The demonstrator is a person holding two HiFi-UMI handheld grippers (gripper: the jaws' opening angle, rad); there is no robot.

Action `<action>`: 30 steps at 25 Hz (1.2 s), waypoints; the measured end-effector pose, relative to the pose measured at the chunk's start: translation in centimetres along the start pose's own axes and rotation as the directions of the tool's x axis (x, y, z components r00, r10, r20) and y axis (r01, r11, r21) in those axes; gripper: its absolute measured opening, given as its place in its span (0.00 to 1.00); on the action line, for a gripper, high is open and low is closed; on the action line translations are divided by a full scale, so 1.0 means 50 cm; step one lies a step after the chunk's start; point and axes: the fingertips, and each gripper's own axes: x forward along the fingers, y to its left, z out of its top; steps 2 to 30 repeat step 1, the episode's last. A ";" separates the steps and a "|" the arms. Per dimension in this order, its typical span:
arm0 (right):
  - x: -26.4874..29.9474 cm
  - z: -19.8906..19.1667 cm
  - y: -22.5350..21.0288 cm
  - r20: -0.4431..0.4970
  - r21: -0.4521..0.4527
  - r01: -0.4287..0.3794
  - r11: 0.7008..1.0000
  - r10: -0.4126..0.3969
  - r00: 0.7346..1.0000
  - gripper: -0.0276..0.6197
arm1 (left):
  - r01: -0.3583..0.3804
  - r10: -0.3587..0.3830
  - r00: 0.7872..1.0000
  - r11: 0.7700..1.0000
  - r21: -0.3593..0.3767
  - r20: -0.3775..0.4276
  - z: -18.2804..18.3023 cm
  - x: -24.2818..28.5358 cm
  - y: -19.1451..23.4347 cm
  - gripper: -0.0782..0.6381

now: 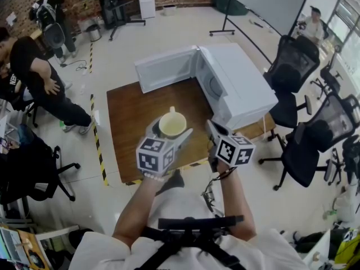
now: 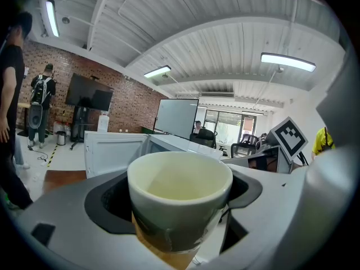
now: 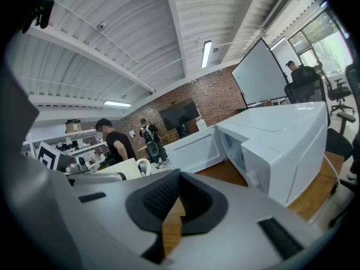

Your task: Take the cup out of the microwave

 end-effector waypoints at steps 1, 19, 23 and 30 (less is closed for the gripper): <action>0.001 0.000 0.001 0.000 0.001 0.000 1.000 0.000 1.000 0.05 | 0.001 -0.001 1.000 1.000 -0.001 0.000 0.001 0.000 0.000 0.74; 0.001 0.000 0.001 0.000 0.001 0.000 1.000 0.000 1.000 0.05 | 0.001 -0.001 1.000 1.000 -0.001 0.000 0.001 0.000 0.000 0.74; 0.001 0.000 0.001 0.000 0.001 0.000 1.000 0.000 1.000 0.05 | 0.001 -0.001 1.000 1.000 -0.001 0.000 0.001 0.000 0.000 0.74; 0.001 0.000 0.001 0.000 0.001 0.000 1.000 0.000 1.000 0.05 | 0.001 -0.001 1.000 1.000 -0.001 0.000 0.001 0.000 0.000 0.74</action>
